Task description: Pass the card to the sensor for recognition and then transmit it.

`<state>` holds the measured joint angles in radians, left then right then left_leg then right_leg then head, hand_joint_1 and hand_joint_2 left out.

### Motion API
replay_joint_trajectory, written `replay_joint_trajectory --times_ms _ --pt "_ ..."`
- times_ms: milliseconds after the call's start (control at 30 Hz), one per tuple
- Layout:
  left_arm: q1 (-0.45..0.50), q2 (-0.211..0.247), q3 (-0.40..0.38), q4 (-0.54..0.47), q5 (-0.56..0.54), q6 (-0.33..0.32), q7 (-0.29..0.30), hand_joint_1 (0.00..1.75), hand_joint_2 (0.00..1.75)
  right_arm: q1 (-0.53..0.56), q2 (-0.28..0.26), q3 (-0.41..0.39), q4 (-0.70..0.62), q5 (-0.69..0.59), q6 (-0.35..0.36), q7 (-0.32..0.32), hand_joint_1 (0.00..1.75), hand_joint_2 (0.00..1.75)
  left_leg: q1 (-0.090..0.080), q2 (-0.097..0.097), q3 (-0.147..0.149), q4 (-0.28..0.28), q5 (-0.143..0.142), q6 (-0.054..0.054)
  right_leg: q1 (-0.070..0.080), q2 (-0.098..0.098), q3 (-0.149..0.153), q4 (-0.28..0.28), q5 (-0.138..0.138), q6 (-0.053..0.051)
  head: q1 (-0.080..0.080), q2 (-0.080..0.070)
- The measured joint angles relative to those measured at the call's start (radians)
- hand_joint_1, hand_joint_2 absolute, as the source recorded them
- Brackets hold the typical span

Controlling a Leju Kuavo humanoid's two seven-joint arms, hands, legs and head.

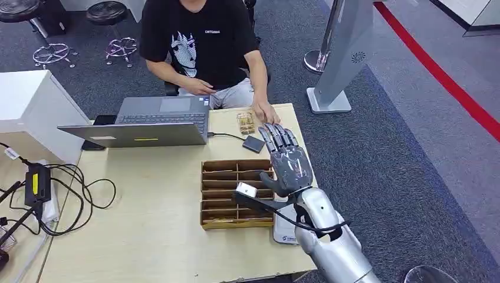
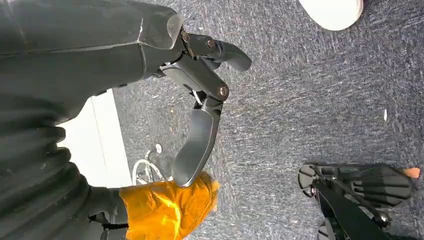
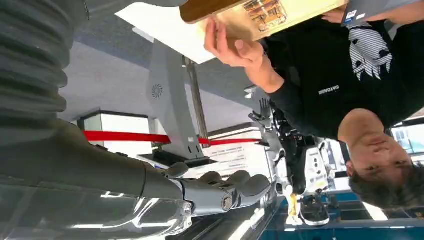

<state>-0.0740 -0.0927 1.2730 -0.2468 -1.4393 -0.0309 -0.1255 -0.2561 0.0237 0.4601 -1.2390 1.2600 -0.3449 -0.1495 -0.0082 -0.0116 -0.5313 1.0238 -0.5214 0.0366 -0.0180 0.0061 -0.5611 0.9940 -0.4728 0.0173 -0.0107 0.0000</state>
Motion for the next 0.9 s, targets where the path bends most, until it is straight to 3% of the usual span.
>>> replay_joint_trajectory --times_ms 900 --pt "0.0 0.0 0.0 0.0 -0.002 -0.002 0.0 0.0 1.75 0.0 0.069 0.008 0.041 -0.037 0.017 -0.036 0.0 1.75 0.0 0.0 0.0 0.0 0.0 0.0 0.0 0.0 0.0 0.0 0.0 0.0 0.0 0.0"
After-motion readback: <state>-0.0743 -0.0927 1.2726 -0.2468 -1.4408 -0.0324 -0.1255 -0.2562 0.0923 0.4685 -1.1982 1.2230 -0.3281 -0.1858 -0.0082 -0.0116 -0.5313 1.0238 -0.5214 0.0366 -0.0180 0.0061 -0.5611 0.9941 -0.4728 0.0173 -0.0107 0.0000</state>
